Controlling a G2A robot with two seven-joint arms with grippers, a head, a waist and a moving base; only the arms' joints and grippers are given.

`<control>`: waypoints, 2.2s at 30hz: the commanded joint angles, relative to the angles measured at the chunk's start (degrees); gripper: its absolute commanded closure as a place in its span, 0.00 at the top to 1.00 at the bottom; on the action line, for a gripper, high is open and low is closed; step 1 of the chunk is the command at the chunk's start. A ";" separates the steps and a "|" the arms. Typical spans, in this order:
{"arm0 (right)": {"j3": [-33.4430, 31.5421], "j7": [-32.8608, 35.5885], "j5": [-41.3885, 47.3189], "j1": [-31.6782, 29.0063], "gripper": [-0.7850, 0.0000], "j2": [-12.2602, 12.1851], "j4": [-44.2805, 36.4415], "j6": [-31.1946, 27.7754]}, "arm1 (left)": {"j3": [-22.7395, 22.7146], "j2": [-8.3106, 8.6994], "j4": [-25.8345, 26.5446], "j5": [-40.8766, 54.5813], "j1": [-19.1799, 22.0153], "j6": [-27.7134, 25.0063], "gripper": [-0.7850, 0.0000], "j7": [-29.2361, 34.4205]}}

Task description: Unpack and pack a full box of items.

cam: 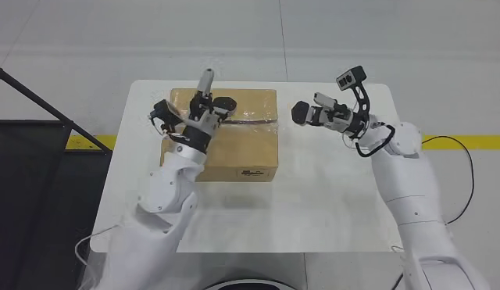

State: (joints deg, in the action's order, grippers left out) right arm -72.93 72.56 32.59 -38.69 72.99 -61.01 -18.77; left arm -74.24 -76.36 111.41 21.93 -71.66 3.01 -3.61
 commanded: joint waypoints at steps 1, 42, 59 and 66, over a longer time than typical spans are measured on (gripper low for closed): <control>1.82 -0.91 -0.85 0.84 1.00 0.32 -0.98 1.90 | -4.84 0.52 1.71 -0.60 -2.87 -1.03 1.00 1.42; 22.15 -10.32 -7.49 14.19 1.00 7.92 15.38 9.24 | -23.71 3.07 -2.08 3.63 -12.41 -2.79 1.00 20.37; 11.61 -8.65 -11.26 4.73 1.00 2.80 3.15 10.22 | -10.17 3.13 -7.23 -5.57 -0.77 6.58 1.00 23.87; 7.09 -8.47 -11.77 -0.34 1.00 0.95 -1.26 10.41 | -7.64 2.88 -11.49 -6.41 2.37 7.16 1.00 22.51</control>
State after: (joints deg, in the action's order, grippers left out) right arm -65.25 64.01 20.84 -38.44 74.16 -61.86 -8.33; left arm -81.98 -73.47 100.31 15.49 -69.50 10.13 18.99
